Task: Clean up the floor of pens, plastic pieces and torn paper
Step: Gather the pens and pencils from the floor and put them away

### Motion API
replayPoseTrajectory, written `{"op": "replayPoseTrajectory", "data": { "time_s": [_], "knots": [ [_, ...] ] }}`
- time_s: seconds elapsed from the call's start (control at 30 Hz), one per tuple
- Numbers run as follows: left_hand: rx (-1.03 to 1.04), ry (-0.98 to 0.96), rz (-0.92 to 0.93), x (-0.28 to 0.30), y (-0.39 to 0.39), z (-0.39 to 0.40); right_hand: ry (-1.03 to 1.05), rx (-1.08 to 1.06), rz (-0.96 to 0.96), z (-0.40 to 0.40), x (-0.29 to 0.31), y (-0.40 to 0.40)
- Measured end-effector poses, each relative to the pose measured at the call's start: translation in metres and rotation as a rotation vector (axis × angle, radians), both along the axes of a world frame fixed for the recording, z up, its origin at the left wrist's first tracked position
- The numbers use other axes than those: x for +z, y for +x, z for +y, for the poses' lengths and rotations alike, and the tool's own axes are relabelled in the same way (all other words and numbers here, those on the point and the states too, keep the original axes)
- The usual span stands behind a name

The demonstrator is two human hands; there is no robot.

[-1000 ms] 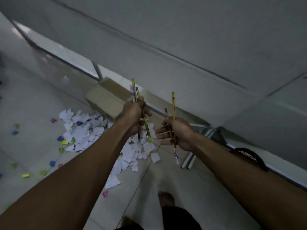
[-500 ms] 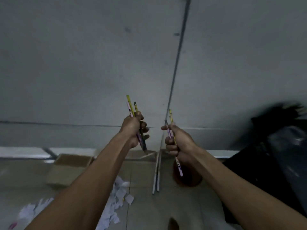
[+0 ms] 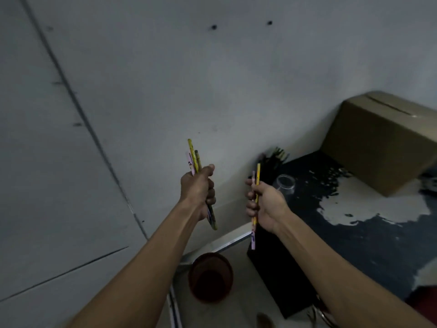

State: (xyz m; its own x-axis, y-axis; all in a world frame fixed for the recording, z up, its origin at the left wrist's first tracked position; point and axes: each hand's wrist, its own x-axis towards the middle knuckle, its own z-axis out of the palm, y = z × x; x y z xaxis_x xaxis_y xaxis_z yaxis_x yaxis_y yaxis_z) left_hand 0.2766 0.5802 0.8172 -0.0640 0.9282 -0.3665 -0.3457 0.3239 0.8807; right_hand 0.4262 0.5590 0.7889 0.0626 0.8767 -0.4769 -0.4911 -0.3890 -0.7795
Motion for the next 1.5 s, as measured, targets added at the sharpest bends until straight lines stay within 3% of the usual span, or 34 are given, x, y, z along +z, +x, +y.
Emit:
{"op": "replayPoseTrajectory", "data": {
  "time_s": [0.17,0.37,0.43,0.57,0.77,1.0,1.27,1.5],
  "knots": [
    [0.051,0.018,0.03,-0.012,0.076,0.056,0.015,-0.125,0.116,0.062,-0.008,0.086],
    [0.295,0.02,0.034,-0.033,0.16,0.14,0.083,-0.296,0.102,0.156,-0.018,0.167],
    [0.347,0.035,0.04,-0.044,0.182,0.168,0.124,-0.32,-0.052,0.189,-0.024,0.19],
    [0.405,0.083,0.053,-0.07,0.213,0.209,0.306,-0.208,-0.636,0.242,-0.041,0.223],
    [0.453,0.146,0.155,-0.093,0.236,0.237,0.567,0.084,-1.11,0.273,-0.069,0.232],
    [0.476,0.185,0.214,-0.101,0.243,0.246,0.619,0.232,-1.152,0.283,-0.088,0.23],
    [0.527,0.175,0.187,-0.105,0.256,0.259,0.44,0.492,-1.576,0.29,-0.102,0.228],
    [0.628,0.151,0.272,-0.129,0.281,0.266,0.424,0.538,-1.685,0.301,-0.124,0.227]
  ]
}}
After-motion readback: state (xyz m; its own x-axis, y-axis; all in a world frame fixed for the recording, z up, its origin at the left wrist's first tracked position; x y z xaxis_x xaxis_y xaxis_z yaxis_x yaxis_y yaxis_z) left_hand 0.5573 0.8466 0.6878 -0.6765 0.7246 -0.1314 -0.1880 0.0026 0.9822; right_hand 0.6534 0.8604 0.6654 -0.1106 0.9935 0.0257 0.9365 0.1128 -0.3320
